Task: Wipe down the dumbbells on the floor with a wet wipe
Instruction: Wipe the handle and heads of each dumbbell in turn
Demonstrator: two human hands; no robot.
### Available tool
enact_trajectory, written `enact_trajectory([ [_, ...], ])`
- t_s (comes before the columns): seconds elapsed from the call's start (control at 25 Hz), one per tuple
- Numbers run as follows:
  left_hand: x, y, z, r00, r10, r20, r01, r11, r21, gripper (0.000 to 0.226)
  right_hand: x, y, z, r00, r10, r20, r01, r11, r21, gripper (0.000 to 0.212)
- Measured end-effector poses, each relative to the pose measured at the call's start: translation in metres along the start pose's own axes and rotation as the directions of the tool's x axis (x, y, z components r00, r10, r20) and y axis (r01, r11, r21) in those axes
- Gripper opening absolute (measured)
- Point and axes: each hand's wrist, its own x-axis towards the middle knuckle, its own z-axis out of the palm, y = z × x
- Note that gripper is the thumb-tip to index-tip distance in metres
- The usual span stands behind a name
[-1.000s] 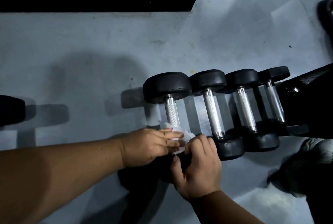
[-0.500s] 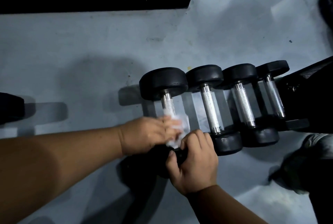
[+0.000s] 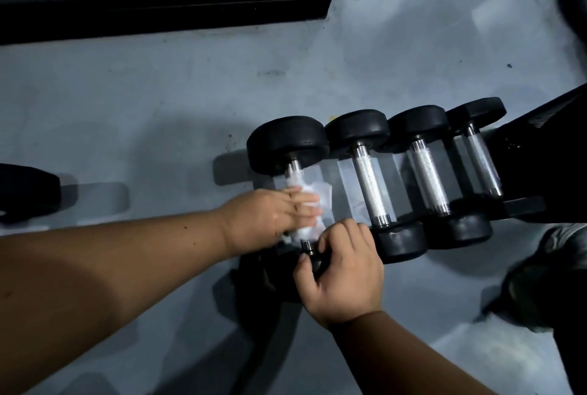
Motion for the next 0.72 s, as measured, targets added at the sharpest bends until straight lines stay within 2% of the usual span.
enact_trajectory([
  [0.08,-0.009,0.015,0.004,1.000,0.007,0.003,-0.007,0.997,-0.072,0.034,0.001,0.001,-0.001,1.000,0.007,-0.004,-0.007,1.000,0.004,0.026],
  [0.16,-0.021,0.017,-0.004,0.999,-0.050,-0.020,0.047,0.991,-0.122,0.032,0.000,0.000,-0.001,1.000,0.010,0.001,-0.010,1.000,0.003,0.026],
  [0.4,-0.080,0.021,-0.065,0.973,-0.229,-0.038,0.229,0.973,-0.013,0.039,0.002,0.003,-0.003,0.997,0.073,0.039,-0.073,0.997,-0.016,0.025],
  [0.72,-0.203,0.081,-0.142,0.924,-0.374,-0.082,0.381,0.920,0.094,0.039,0.013,-0.006,-0.012,0.942,0.134,0.309,-0.111,0.990,-0.090,0.027],
])
